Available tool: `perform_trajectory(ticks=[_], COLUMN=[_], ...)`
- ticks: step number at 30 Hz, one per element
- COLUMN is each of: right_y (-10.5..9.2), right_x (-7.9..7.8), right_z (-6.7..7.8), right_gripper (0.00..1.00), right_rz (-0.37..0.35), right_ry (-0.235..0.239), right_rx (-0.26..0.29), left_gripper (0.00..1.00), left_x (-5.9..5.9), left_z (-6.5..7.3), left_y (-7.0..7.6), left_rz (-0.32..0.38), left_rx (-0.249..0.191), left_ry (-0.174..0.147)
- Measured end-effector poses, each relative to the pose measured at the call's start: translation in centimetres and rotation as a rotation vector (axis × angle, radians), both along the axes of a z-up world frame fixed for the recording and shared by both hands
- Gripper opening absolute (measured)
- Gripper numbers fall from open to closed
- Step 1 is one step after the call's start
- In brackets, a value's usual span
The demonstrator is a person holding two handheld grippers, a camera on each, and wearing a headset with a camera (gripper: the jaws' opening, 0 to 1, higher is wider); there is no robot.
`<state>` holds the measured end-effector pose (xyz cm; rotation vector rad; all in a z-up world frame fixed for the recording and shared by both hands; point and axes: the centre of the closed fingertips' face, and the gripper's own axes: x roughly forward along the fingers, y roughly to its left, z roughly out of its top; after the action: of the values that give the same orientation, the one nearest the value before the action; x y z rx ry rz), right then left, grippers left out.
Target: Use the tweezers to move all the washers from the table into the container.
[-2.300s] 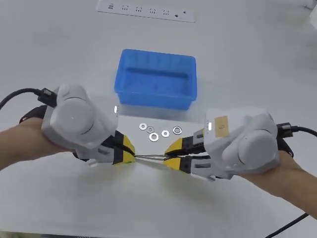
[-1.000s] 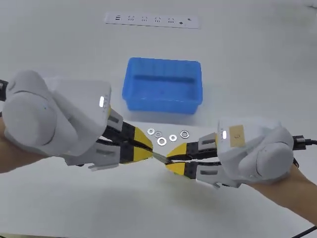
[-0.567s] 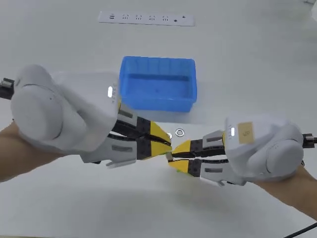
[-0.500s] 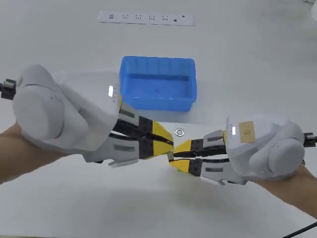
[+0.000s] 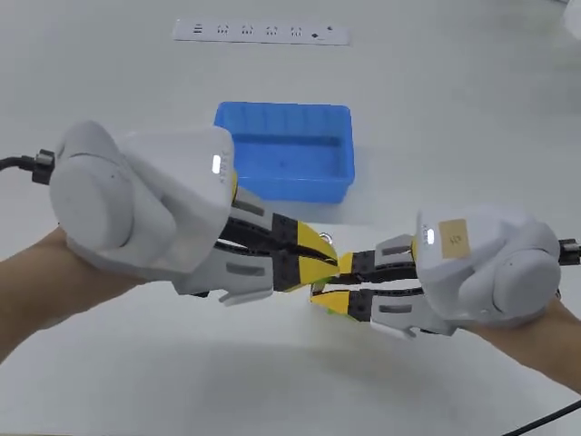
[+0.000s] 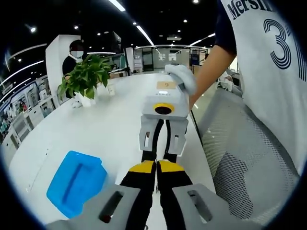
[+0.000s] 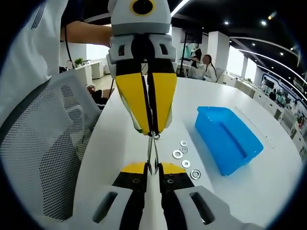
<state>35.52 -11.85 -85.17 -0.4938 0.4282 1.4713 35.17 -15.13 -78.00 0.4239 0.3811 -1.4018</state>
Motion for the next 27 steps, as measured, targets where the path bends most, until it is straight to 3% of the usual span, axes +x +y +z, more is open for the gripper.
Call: perform_trajectory(ticks=[6,11,15,17,27], right_y=[0.9,1.3,1.3,1.2,1.9], right_x=[0.0,0.0,0.1,0.1,-0.5], right_z=[0.2,0.0,-0.1,-0.1,0.5], right_gripper=[0.12,0.09,0.08,0.08,0.08], right_rz=[0.008,0.030,0.038,0.040,0.040], right_ry=[0.026,-0.004,-0.004,-0.006,0.018], right_rx=[0.028,0.009,0.009,0.006,0.028], left_gripper=[0.05,0.06,0.06,0.06,0.05], left_x=[0.0,0.7,0.4,0.4,-0.2], left_z=[0.0,-0.2,-0.6,-0.5,0.2], left_y=[0.1,0.5,0.4,0.3,0.9], left_rz=[-0.010,0.007,-0.020,-0.020,-0.063], left_rx=[0.003,0.007,0.012,-0.013,0.003], left_ry=[-0.003,0.001,-0.010,0.013,-0.010])
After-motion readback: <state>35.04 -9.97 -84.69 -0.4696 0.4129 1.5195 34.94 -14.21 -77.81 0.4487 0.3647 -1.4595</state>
